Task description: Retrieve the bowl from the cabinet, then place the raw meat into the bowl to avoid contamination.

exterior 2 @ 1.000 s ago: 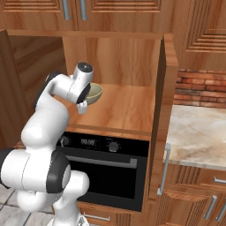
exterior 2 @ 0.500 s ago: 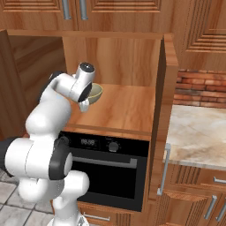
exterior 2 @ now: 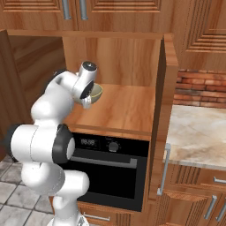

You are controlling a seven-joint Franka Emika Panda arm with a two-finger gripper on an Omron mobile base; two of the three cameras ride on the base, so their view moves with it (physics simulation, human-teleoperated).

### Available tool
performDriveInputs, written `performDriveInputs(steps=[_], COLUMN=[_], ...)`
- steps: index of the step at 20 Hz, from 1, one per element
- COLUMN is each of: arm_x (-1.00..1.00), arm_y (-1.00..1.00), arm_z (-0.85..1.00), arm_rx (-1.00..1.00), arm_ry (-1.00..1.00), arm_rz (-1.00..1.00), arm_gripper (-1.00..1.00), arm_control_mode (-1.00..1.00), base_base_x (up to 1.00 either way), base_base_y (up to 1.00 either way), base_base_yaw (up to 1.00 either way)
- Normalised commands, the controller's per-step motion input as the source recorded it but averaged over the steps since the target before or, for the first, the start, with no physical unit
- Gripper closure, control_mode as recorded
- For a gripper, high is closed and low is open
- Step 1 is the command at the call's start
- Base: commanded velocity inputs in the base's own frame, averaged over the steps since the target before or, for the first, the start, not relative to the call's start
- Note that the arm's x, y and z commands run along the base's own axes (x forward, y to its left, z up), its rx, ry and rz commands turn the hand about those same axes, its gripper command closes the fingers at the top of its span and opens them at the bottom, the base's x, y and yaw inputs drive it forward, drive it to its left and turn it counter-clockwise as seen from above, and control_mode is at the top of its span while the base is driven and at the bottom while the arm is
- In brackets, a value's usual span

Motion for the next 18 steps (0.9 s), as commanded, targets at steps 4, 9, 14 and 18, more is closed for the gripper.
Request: performDriveInputs(steps=[4, 9, 14, 18], arm_x=[0.37, 0.31, 0.31, 0.32], arm_y=[0.00, 0.00, 0.00, 0.00], arm_z=[-0.15, -0.22, -0.21, -0.17], arm_rx=[0.00, 0.00, 0.00, 0.00], arm_ry=[0.00, 0.00, 0.00, 0.00], arm_rz=[-0.02, -0.03, -0.03, -0.03], arm_gripper=[-1.00, -1.00, -1.00, -1.00], arm_control_mode=[-1.00, -1.00, -1.00, -1.00], base_base_x=[0.00, 0.00, 0.00, 0.00], base_base_y=[0.00, 0.00, 0.00, 0.00], base_base_yaw=[0.00, 0.00, 0.00, 0.00])
